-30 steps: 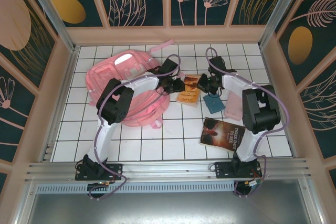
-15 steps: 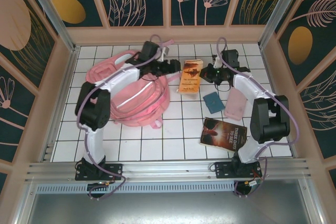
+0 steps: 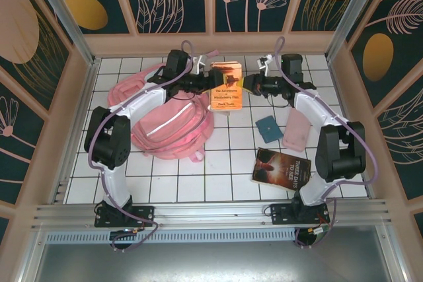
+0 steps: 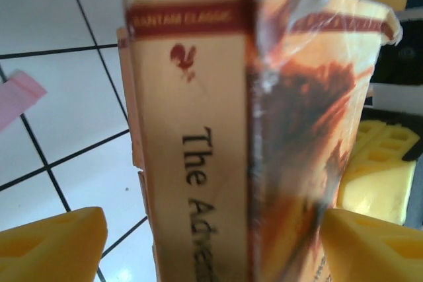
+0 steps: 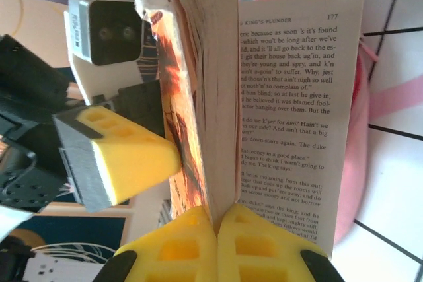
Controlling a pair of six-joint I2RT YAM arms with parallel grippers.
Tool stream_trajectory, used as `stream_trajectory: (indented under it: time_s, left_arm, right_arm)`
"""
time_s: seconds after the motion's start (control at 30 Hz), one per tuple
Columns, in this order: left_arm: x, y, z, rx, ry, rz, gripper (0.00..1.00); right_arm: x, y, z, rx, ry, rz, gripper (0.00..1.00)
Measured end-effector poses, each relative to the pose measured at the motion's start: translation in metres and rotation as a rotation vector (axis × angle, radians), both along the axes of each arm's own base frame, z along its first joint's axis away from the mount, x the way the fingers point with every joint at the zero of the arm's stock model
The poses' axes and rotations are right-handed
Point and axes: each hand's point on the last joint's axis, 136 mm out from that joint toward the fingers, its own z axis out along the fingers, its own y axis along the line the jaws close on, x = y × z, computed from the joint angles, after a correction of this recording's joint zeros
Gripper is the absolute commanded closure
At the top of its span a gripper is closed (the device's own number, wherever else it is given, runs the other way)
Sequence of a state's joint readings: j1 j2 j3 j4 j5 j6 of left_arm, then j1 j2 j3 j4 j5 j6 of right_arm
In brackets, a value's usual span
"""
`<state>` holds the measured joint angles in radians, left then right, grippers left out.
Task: Pack the student bag
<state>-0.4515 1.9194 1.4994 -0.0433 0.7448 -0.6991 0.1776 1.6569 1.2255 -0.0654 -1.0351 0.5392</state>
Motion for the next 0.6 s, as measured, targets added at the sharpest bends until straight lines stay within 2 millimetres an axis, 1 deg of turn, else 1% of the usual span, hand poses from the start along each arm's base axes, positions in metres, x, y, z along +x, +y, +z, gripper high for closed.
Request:
stream_trajectory:
  time_s: [0.03, 0.07, 0.1, 0.13, 0.17, 0.2, 0.23, 0.3, 0.37, 0.47, 0.53, 0.6]
  left_arm:
    - [0.000, -0.001, 0.002, -0.011, -0.003, -0.006, 0.44]
    - [-0.001, -0.002, 0.005, -0.022, -0.003, -0.013, 0.56]
    - [-0.001, -0.004, 0.009, -0.036, -0.011, -0.020, 0.65]
    - [-0.002, -0.005, 0.011, -0.048, -0.014, -0.028, 0.71]
    - [-0.002, -0.006, 0.014, -0.056, -0.018, -0.030, 0.77]
    - [-0.002, -0.006, 0.016, -0.064, -0.022, -0.033, 0.81]
    - [-0.002, -0.007, 0.020, -0.075, -0.029, -0.035, 0.83]
    - [-0.001, -0.006, 0.024, -0.082, -0.040, -0.023, 0.90]
    - [0.001, -0.001, 0.025, -0.075, -0.041, 0.018, 0.89]
    - [0.016, 0.010, 0.031, -0.060, -0.053, 0.134, 0.89]
    - [0.028, 0.018, 0.038, -0.062, -0.077, 0.214, 0.89]
    - [0.038, 0.025, 0.048, -0.076, -0.103, 0.291, 0.89]
  right_arm:
    - [0.001, 0.001, 0.002, 0.007, -0.006, 0.007, 1.00]
    - [0.002, 0.002, 0.003, 0.011, -0.006, 0.011, 1.00]
    - [0.003, 0.002, 0.003, 0.013, -0.005, 0.010, 1.00]
    - [0.004, 0.002, 0.001, 0.012, -0.001, 0.009, 0.97]
    - [0.005, 0.002, -0.001, 0.011, 0.005, 0.008, 0.89]
    - [0.006, 0.001, -0.004, 0.007, 0.015, 0.000, 0.78]
    - [0.007, 0.000, -0.005, 0.002, 0.023, -0.010, 0.70]
    - [0.013, -0.004, -0.006, -0.012, 0.020, -0.043, 0.49]
    - [0.017, -0.008, -0.005, -0.026, 0.009, -0.076, 0.32]
    - [0.016, -0.014, 0.004, -0.026, -0.005, -0.135, 0.13]
    - [0.014, -0.017, 0.012, -0.011, -0.034, -0.166, 0.06]
    - [0.010, -0.014, 0.020, 0.021, -0.037, -0.192, 0.02]
